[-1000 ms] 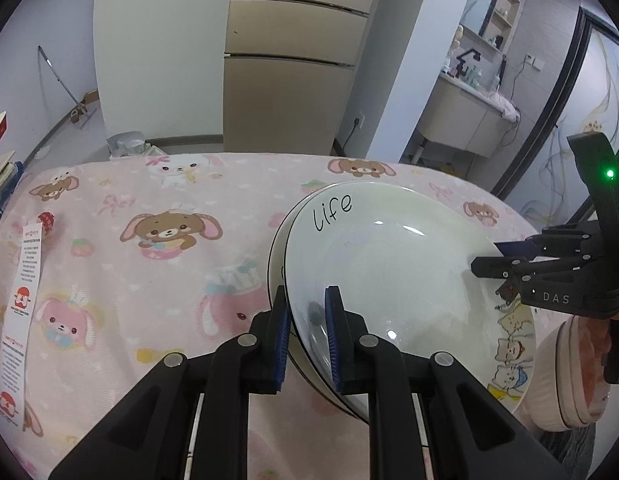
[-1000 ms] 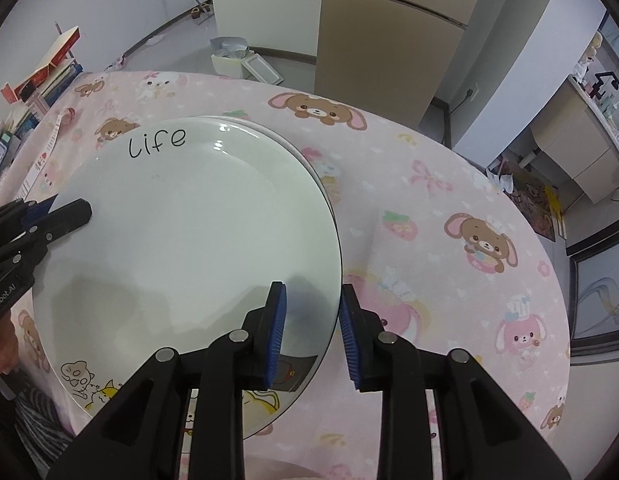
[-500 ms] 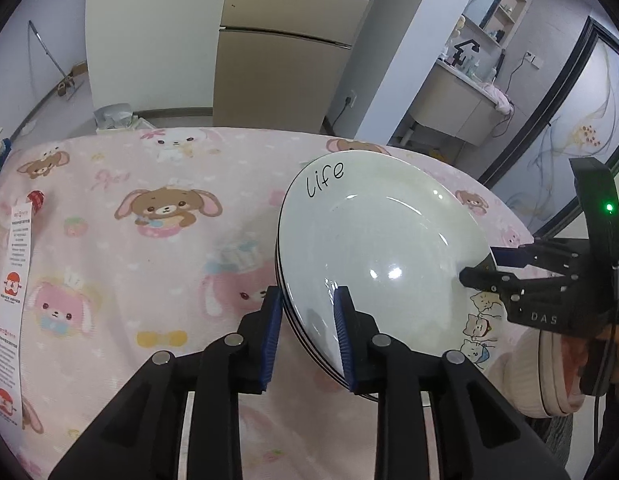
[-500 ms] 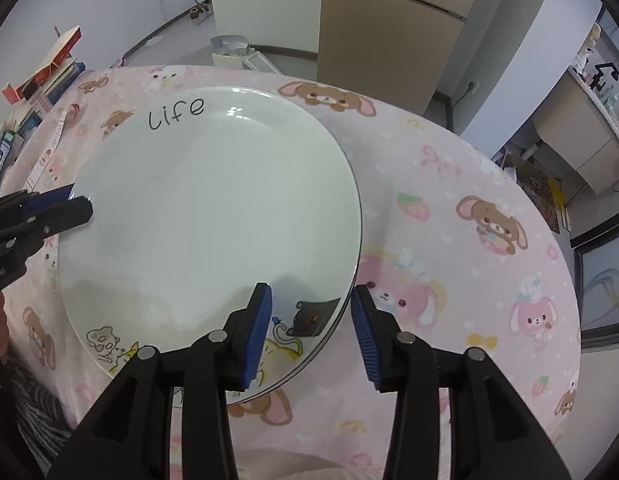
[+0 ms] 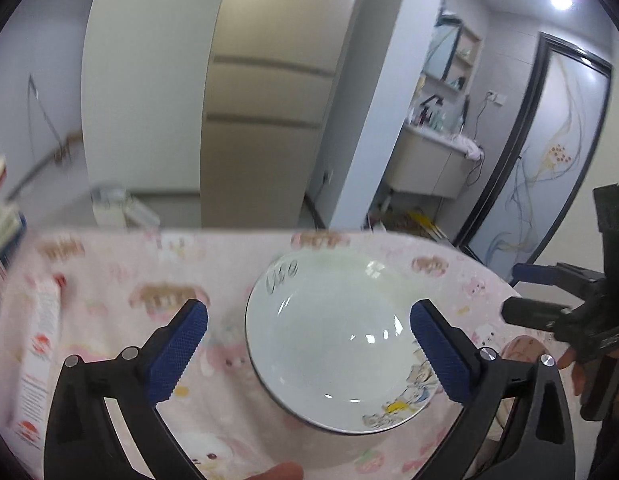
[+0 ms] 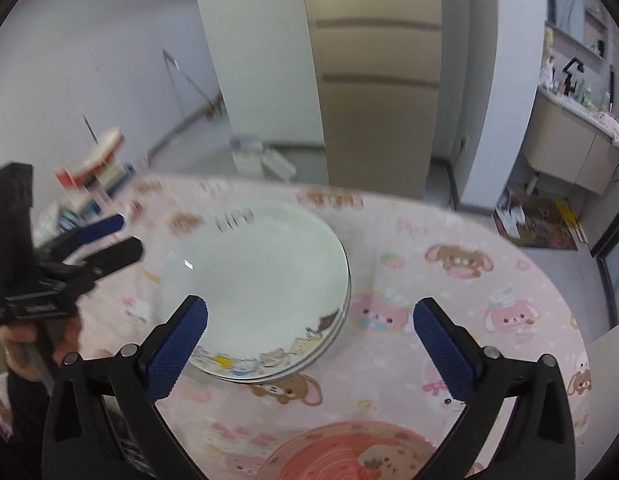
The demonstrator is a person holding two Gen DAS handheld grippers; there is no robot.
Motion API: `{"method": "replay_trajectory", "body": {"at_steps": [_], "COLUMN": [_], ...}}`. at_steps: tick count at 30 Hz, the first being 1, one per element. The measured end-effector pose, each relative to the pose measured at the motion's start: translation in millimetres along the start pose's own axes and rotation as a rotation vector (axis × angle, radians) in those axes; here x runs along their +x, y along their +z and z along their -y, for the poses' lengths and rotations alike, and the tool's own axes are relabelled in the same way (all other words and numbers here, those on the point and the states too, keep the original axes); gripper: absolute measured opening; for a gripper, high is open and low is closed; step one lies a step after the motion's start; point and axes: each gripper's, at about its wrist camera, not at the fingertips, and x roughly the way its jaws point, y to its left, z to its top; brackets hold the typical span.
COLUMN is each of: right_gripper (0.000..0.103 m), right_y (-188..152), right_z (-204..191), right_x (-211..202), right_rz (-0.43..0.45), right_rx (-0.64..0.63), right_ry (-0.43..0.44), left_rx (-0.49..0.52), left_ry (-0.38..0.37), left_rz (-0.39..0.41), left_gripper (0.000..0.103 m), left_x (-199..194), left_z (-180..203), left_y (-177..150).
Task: Organize plates and bowls
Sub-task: 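Open both tools and move them to the nested pink bowls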
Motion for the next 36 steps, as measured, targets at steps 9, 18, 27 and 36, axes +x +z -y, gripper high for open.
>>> {"method": "replay_trajectory", "body": {"at_steps": [9, 18, 27, 36], "right_gripper": [0.103, 0.103, 0.103, 0.103], "right_y": [-28, -64, -103, -135], "right_z": [-2, 3, 49, 79], "right_x": [-90, -134, -127, -92], "right_rz": [0.337, 0.419, 0.324, 0.194], "right_rx": [0.059, 0.004, 0.067, 0.162], "right_ry": [0.067, 0.02, -0.067, -0.045], "left_rx": [0.065, 0.148, 0.142, 0.177], "left_ry": [-0.067, -0.151, -0.298, -0.316], "left_rz": [0.119, 0.138, -0.045, -0.19], "left_gripper": [0.103, 0.103, 0.103, 0.103], "left_x": [-56, -74, -30, 12], "left_z": [50, 102, 144, 176], "left_y": [17, 13, -16, -54]}}
